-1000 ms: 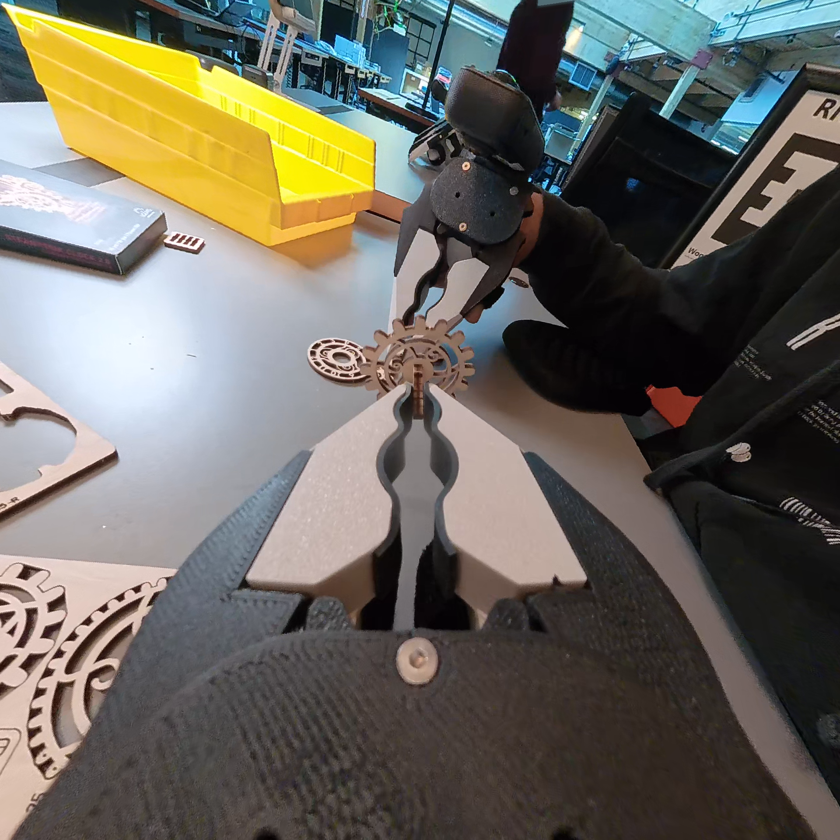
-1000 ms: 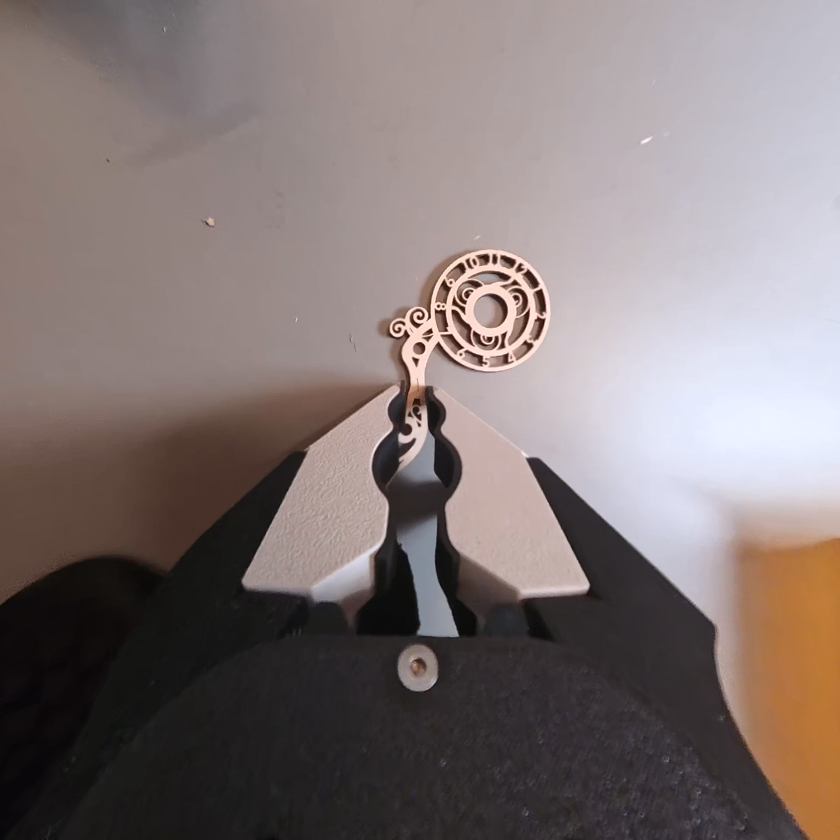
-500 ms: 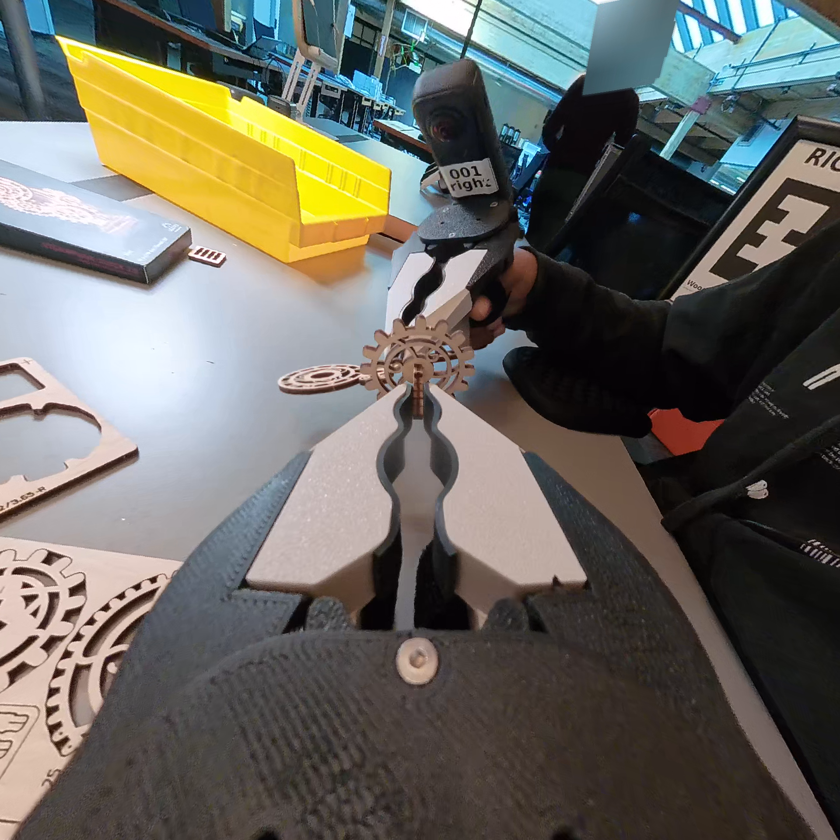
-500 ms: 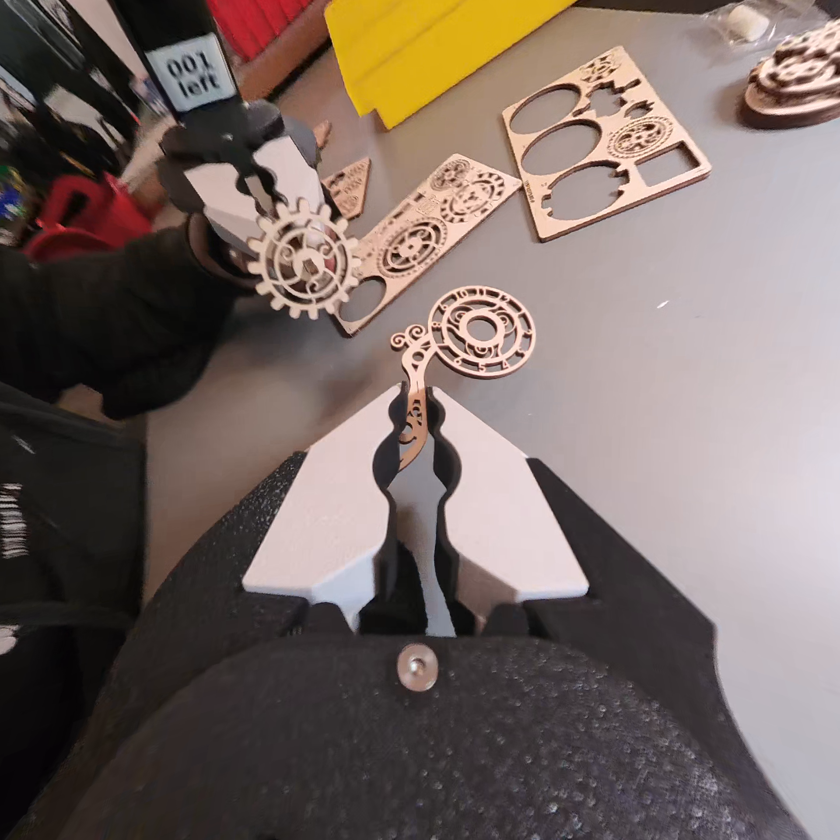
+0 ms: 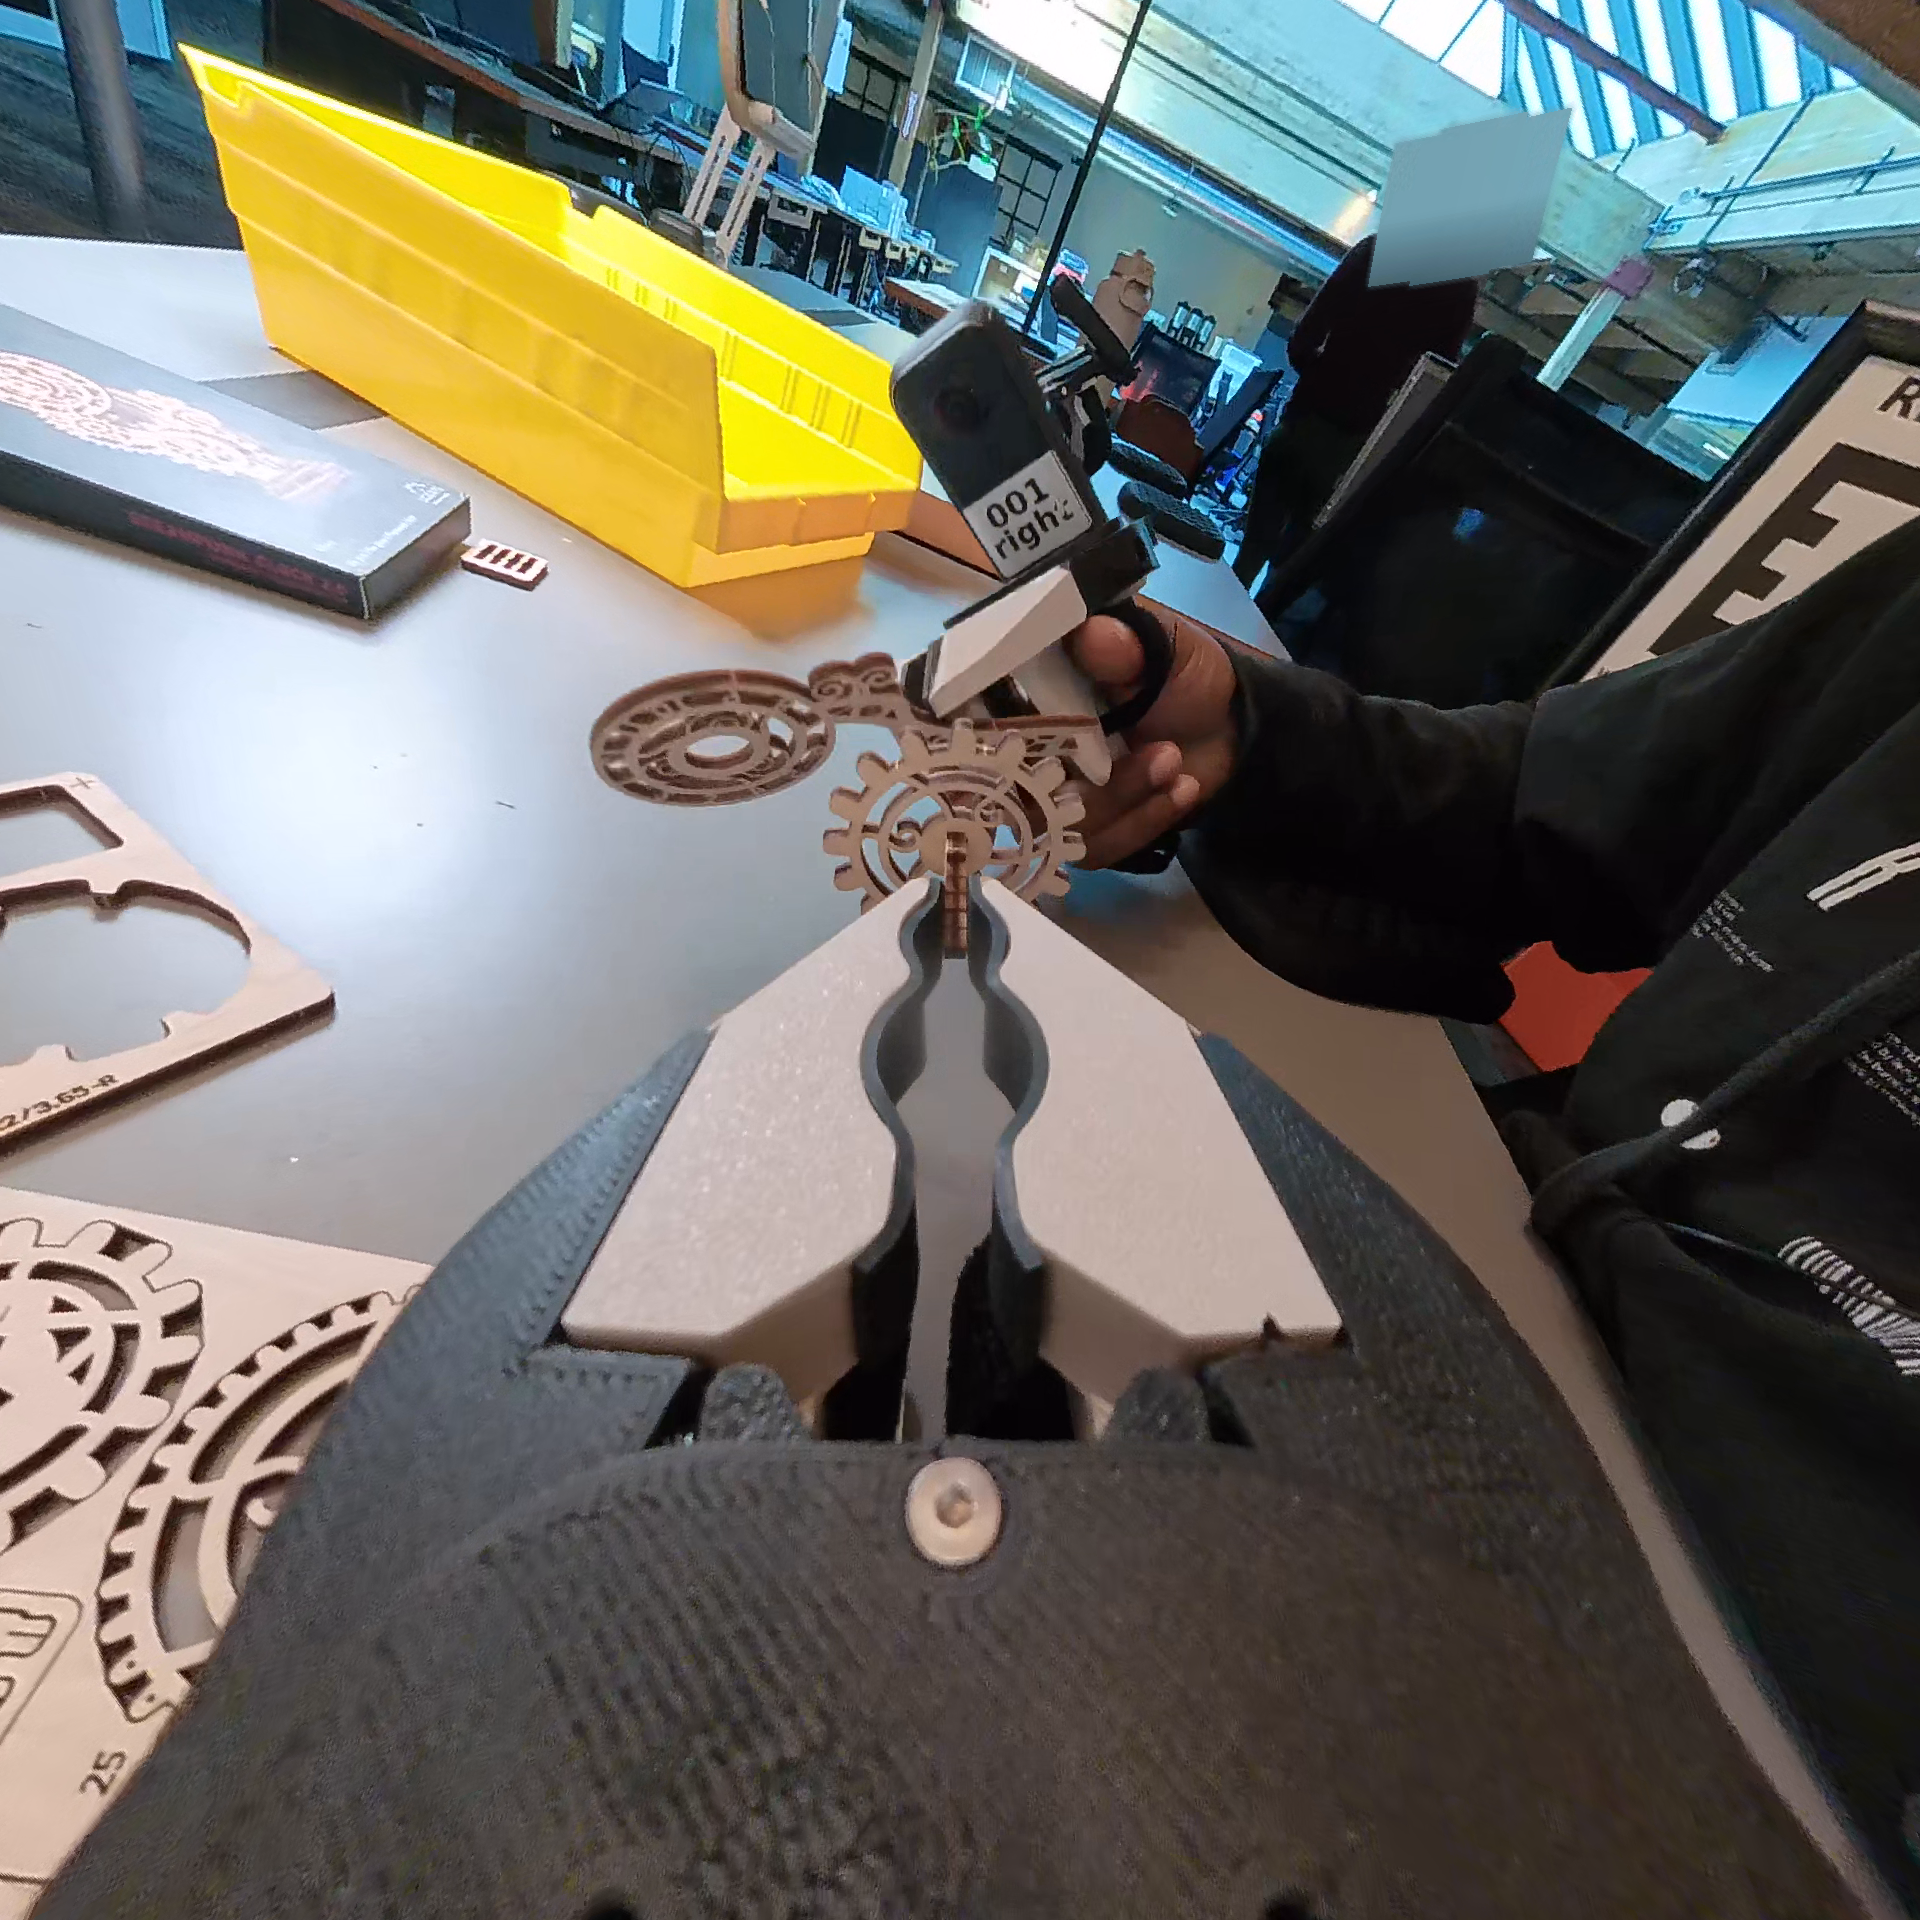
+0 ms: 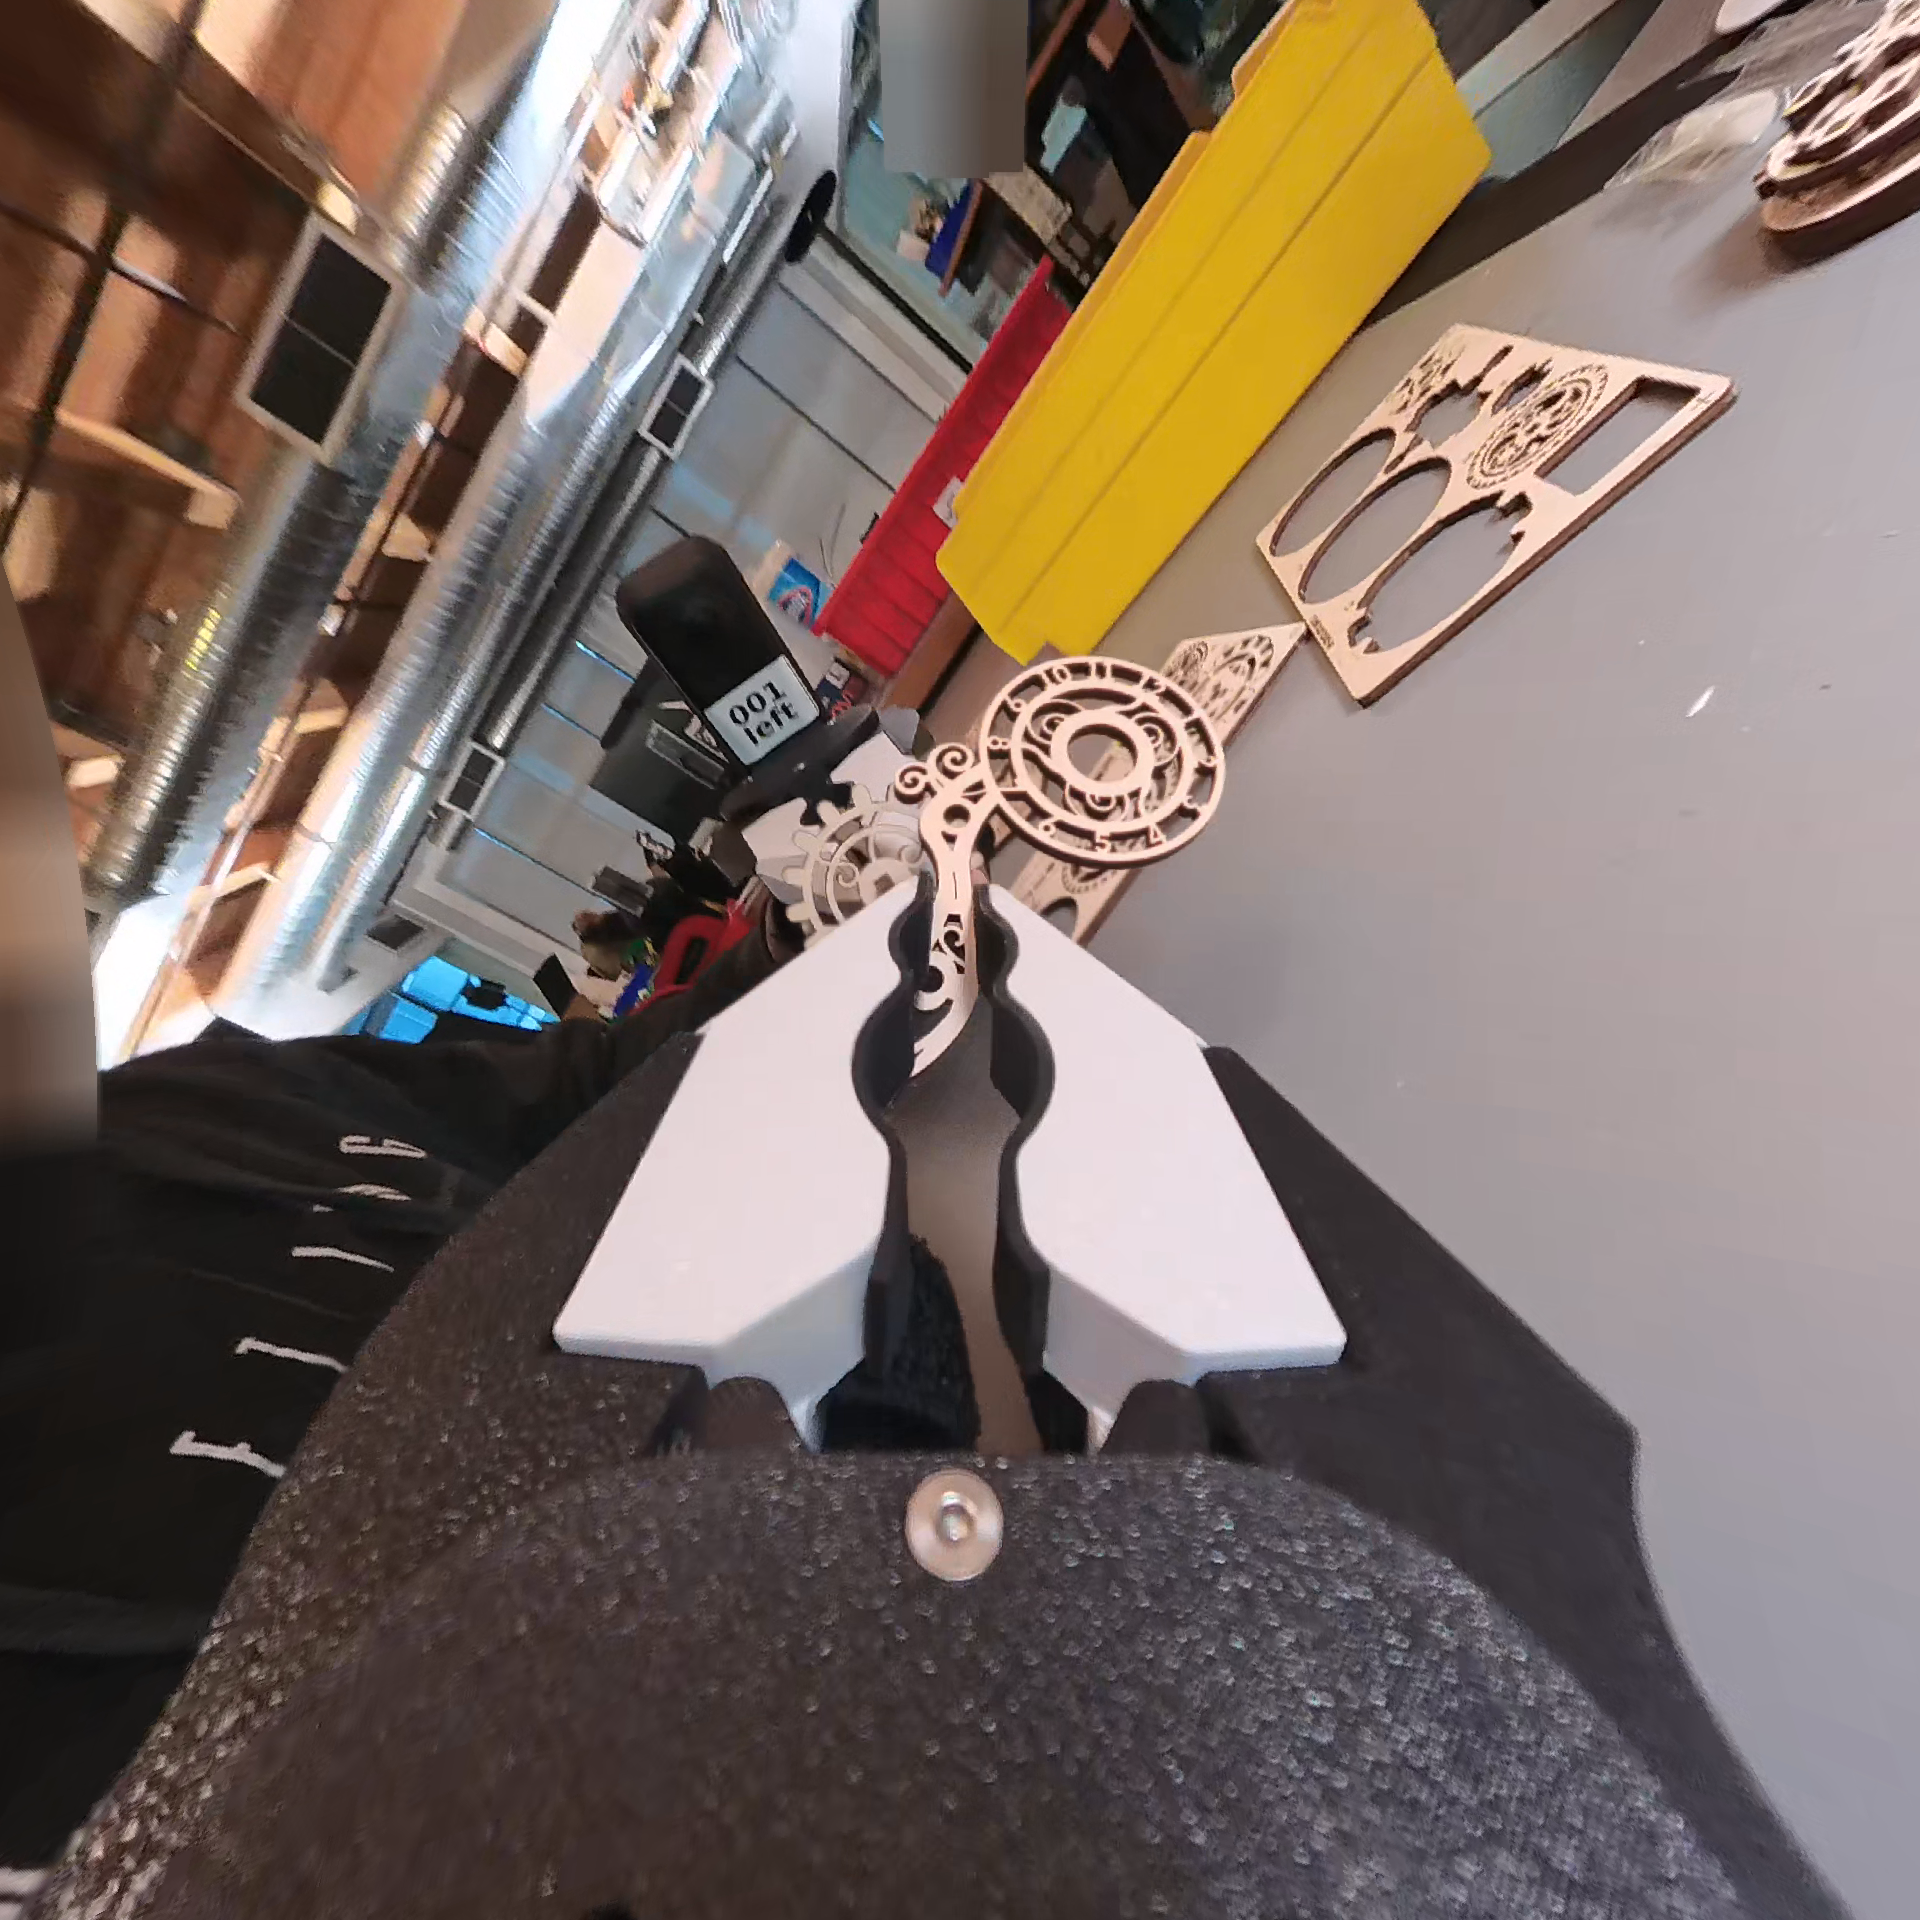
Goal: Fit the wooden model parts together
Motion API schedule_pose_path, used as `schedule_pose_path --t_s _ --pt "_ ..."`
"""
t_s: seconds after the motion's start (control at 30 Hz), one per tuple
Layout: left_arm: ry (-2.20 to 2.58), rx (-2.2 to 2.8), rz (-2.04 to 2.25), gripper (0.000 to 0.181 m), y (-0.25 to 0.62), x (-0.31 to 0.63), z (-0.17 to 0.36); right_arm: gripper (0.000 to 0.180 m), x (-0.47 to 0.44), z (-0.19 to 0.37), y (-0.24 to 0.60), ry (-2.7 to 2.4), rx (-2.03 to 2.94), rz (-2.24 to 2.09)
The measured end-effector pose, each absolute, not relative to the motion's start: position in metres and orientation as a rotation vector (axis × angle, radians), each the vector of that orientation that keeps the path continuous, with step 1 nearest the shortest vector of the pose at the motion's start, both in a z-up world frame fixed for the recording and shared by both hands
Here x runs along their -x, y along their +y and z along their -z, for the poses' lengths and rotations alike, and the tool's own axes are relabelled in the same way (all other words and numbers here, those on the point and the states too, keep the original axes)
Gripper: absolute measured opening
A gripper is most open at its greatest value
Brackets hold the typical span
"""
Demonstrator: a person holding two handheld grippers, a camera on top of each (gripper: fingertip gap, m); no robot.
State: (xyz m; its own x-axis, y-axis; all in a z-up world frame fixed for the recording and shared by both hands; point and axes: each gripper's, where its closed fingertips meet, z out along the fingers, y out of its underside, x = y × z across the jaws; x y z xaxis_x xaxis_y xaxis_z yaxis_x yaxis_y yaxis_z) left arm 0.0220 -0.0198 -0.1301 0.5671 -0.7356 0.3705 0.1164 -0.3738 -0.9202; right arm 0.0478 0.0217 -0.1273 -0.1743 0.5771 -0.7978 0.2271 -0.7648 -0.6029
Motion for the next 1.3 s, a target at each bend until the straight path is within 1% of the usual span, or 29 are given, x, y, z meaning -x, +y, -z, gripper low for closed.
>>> schedule_pose_path --t_s 0.47,0.83,1.3 --pt "0.385 1.621 1.016 0.001 -0.006 -0.023 0.114 0.005 -0.045 0.110 0.039 -0.700 1.747 -2.121" --pt "0.398 1.601 0.872 0.001 0.000 -0.044 0.102 0.005 -0.041 0.091 0.036 -0.328 1.638 -2.520" --pt "0.362 1.618 0.943 0.001 0.001 -0.045 0.106 0.005 -0.031 0.093 0.023 -0.412 1.623 -2.448"
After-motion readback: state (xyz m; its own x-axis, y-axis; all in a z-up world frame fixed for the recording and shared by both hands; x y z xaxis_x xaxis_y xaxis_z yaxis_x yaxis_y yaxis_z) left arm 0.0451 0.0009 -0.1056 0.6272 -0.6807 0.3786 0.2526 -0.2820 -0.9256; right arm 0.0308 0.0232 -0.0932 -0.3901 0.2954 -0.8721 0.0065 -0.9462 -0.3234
